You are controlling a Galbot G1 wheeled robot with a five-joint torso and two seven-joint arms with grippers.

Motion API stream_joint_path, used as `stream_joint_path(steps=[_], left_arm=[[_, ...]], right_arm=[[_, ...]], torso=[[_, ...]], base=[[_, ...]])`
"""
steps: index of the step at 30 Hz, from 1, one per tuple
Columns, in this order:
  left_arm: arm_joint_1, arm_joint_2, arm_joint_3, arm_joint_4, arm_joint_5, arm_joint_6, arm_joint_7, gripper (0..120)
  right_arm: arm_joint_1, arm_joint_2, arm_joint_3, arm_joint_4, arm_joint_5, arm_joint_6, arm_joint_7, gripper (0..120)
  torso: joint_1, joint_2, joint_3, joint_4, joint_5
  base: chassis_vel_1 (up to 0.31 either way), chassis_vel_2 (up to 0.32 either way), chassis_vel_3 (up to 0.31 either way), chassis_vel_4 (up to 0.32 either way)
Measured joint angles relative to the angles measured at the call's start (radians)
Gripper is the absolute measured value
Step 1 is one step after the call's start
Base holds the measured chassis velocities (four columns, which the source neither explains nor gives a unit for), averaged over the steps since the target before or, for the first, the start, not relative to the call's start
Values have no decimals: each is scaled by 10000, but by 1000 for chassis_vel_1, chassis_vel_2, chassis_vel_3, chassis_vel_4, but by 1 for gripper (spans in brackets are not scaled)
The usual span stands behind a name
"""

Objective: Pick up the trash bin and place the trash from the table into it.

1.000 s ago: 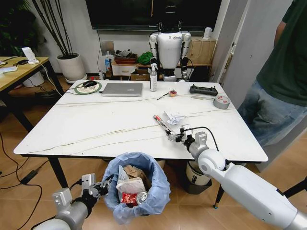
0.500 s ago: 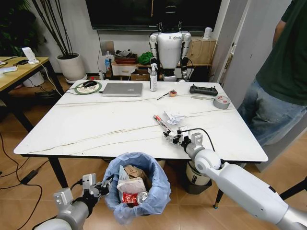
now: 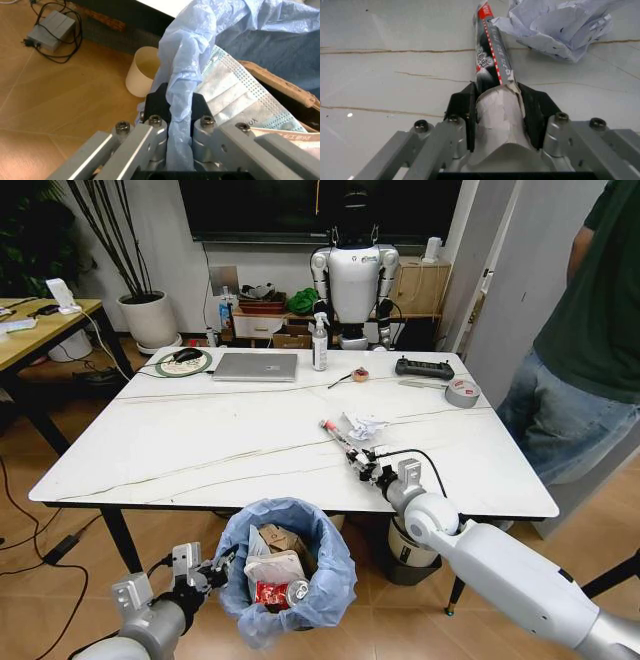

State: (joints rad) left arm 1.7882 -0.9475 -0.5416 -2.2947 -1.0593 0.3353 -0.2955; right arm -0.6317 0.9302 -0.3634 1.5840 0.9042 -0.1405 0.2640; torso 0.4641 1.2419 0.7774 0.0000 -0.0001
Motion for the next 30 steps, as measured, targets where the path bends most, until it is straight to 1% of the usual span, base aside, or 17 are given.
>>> stream_joint_path(steps=[1, 2, 5, 9, 14, 17, 18, 19, 22, 24, 25, 30], left_arm=[[1, 0, 0, 0, 0, -1, 1, 2], [1, 0, 0, 0, 0, -1, 1, 2], [-9, 1, 8, 3, 2, -3, 4, 2], [-53, -3, 52, 43, 4, -3, 5, 2], [-102, 23, 56, 51, -30, -3, 5, 2], [-106, 63, 33, 50, -94, -3, -1, 2], [-106, 63, 33, 50, -94, -3, -1, 2], [-105, 77, 26, 51, -106, -3, -5, 2], [-114, 88, 55, 51, -109, -3, -6, 2], [-118, 100, 66, 51, -109, -3, -11, 2], [-118, 100, 66, 51, -109, -3, -11, 2], [-106, 127, 60, -71, -165, 3, -85, 2]], right_arm=[[-1, 7, -1, 8, 1, 13, -10, 22], [-1, 7, -1, 8, 1, 13, -10, 22], [35, 4, -3, 54, 26, 57, -94, 9], [66, -93, -24, 365, 148, 120, -212, 0], [36, -263, -87, 832, 242, 239, -335, 0], [-117, -591, -78, 1533, 346, 466, -633, 0], [-117, -591, -78, 1533, 346, 466, -633, 0], [-235, -819, -15, 2056, 458, 605, -876, 0], [-467, -1287, 142, 2896, 529, 1085, -1405, 0], [-586, -1519, 204, 3221, 536, 1303, -1698, 0], [-586, -1519, 204, 3221, 536, 1303, -1698, 0], [-1213, -2726, 272, 4656, 151, 2064, -3459, 0]], torso=[[0, 0, 0, 0, 0], [0, 0, 0, 0, 0], [0, 0, 1, 0, 1], [0, -1, 1, 0, 0], [0, 0, 0, 1, 0], [1, -1, 1, 1, 1], [1, -1, 1, 1, 1], [0, -2, 0, 0, 2], [0, -2, 0, 1, 1], [0, -2, 0, 0, 2], [0, -2, 0, 0, 2], [0, -2, 0, 2, 1]], base=[[0, 0, 0, 0], [0, 0, 0, 0], [0, 0, 0, 0], [0, 0, 0, 0], [0, 0, 0, 0], [0, 0, 0, 0], [0, 0, 0, 0], [0, 0, 0, 0], [0, 0, 0, 0], [0, 0, 0, 0], [0, 0, 0, 0], [0, 0, 0, 0]])
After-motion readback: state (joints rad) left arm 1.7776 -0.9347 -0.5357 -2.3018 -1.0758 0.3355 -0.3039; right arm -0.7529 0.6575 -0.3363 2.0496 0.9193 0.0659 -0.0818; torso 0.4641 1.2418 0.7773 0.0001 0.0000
